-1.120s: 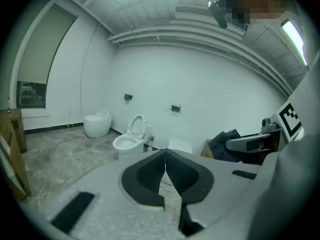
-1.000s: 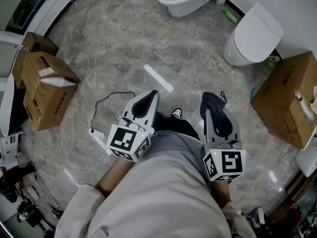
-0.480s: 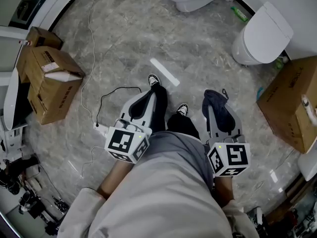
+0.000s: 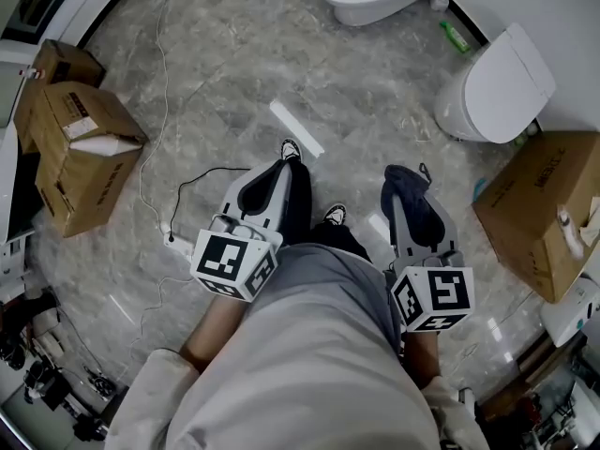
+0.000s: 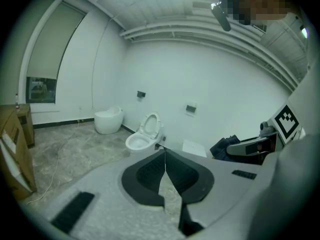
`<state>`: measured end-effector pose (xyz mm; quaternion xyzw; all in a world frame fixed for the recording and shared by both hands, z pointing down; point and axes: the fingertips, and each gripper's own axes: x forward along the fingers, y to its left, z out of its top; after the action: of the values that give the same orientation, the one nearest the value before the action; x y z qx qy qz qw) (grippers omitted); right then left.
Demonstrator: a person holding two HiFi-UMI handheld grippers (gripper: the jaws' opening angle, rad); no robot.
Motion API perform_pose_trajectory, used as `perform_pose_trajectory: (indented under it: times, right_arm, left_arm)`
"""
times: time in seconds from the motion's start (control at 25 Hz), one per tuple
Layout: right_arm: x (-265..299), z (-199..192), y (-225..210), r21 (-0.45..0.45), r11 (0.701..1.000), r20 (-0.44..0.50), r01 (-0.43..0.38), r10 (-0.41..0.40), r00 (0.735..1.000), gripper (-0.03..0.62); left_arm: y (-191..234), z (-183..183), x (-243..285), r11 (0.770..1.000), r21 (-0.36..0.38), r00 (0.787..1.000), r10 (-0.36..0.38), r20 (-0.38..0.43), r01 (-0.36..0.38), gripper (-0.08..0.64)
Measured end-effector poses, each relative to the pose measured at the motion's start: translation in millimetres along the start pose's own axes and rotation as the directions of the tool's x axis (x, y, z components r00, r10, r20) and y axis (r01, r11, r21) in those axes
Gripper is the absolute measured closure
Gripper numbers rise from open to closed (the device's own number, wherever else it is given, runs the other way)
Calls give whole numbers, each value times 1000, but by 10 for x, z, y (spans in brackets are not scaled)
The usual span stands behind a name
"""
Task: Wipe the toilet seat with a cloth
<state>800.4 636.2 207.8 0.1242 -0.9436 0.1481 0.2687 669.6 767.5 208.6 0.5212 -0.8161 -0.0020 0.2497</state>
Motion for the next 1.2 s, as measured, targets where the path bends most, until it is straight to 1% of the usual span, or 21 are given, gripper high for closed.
perform_pose_trajectory:
  times: [0.36, 0.56, 0.68, 0.8, 0.88, 1.08, 1.2]
  right_arm:
    - [851, 703, 269, -31, 1000, -3, -3, 2, 1000, 502]
    - [1259, 1070, 521, -56, 998, 6, -18, 18, 1000, 500]
    - [1515, 1248, 716, -72, 997, 5, -40, 40, 999, 500]
    - [1762, 1394, 924, -99, 993, 3, -69, 70, 998, 500]
    - [1888, 1472, 1009, -115, 991, 4, -72, 73, 997, 500]
    - [2129, 1610, 1065, -122, 991, -3, -57, 57, 998, 499]
    - [2244, 1689, 1056, -126, 991, -8, -50, 50, 999, 499]
  left_arm:
    - [815, 635, 475, 1000, -1, 999, -26, 36, 26, 551]
    - [1268, 964, 618, 999, -9, 997, -30, 65, 31, 551]
    - [1533, 1113, 685, 999, -9, 996, -41, 77, 41, 551]
    - [1793, 1229, 732, 999, -9, 995, -50, 89, 51, 551]
    - [1943, 1281, 753, 999, -9, 994, -51, 96, 53, 551]
    - [2247, 1367, 852, 999, -28, 994, -43, 99, 46, 551]
    - [2360, 1387, 951, 998, -41, 996, -39, 85, 42, 551]
